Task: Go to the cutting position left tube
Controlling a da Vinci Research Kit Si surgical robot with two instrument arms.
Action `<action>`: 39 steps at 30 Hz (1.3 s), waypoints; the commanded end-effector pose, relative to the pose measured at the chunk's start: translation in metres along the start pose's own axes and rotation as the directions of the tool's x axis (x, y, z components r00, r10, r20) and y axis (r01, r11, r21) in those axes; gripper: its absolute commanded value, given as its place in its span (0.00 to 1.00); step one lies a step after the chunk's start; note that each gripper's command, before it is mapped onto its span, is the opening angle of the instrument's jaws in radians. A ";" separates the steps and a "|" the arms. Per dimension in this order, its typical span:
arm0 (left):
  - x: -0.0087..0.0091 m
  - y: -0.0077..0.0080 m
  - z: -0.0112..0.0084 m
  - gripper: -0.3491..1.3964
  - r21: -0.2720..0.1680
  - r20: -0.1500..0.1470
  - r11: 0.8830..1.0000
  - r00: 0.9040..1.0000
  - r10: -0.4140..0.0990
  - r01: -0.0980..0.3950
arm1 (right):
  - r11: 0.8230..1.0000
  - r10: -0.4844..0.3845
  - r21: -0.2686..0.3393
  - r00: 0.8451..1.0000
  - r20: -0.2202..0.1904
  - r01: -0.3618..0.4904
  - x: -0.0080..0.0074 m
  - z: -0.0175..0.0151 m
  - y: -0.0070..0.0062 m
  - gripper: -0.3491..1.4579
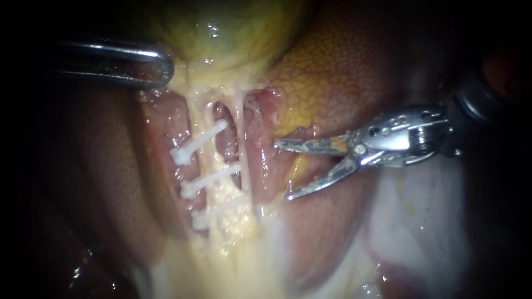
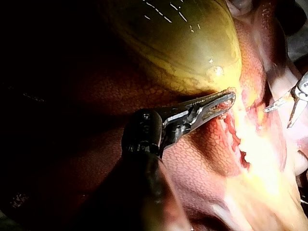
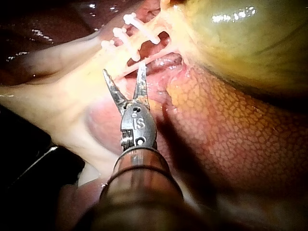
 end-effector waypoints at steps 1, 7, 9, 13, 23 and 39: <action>0.0000 0.0000 0.0000 0.00 0.000 0.000 1.000 1.000 0.000 0.000 | 1.000 0.004 0.007 1.000 -0.004 -0.004 0.0000 0.0002 0.0001 0.92; 0.0000 0.0000 0.0002 0.00 -0.001 0.001 1.000 1.000 0.000 0.000 | 0.999 0.006 0.038 1.000 -0.013 -0.006 0.0001 0.0014 0.0010 0.92; 0.0001 0.0000 0.0002 0.00 -0.001 0.001 1.000 1.000 0.001 -0.001 | 0.999 0.012 0.041 1.000 -0.012 -0.011 -0.0001 0.0019 0.0013 0.91; 0.0001 0.0000 0.0002 0.00 -0.001 0.001 1.000 1.000 0.001 -0.001 | 0.999 0.017 0.040 1.000 -0.009 -0.016 -0.0008 0.0029 0.0018 0.91; 0.0001 0.0000 0.0002 0.00 -0.001 0.001 1.000 1.000 0.001 -0.001 | 0.998 0.033 0.056 0.999 -0.003 -0.033 -0.0027 0.0049 0.0033 0.91; 0.0001 0.0001 0.0002 0.00 -0.001 0.001 1.000 1.000 0.001 -0.001 | 0.987 0.086 0.144 0.994 -0.063 -0.076 -0.0020 0.0072 0.0048 0.91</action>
